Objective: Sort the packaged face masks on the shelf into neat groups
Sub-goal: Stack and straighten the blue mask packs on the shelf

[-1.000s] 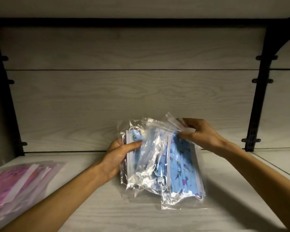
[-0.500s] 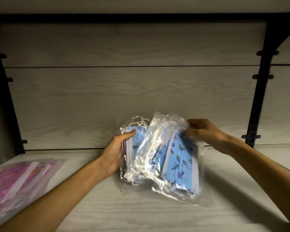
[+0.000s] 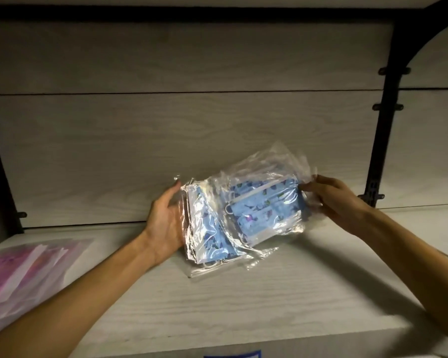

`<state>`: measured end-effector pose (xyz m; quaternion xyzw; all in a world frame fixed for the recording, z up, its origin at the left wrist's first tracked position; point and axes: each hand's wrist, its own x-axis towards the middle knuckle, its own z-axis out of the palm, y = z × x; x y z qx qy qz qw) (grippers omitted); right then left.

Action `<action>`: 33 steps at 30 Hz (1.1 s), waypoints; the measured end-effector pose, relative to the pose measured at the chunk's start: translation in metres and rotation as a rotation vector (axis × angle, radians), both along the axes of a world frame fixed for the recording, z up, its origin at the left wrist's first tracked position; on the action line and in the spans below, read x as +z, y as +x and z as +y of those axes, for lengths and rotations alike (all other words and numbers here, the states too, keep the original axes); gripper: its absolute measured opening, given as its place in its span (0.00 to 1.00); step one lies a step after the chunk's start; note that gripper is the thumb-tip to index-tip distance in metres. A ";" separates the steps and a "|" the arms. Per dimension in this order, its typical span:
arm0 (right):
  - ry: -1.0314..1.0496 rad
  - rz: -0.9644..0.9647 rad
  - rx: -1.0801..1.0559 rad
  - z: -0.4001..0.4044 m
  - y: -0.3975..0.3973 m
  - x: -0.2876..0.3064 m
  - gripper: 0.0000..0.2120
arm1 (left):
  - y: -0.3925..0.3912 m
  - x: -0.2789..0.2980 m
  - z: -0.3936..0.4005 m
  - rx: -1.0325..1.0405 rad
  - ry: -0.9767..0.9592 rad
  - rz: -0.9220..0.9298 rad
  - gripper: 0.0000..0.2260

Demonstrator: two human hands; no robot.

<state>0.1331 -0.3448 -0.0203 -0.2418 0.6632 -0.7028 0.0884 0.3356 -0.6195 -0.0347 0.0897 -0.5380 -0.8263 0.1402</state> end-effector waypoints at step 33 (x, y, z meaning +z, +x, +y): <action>0.072 0.173 -0.313 -0.056 0.099 -0.016 0.42 | -0.005 -0.002 0.011 0.111 0.021 0.181 0.25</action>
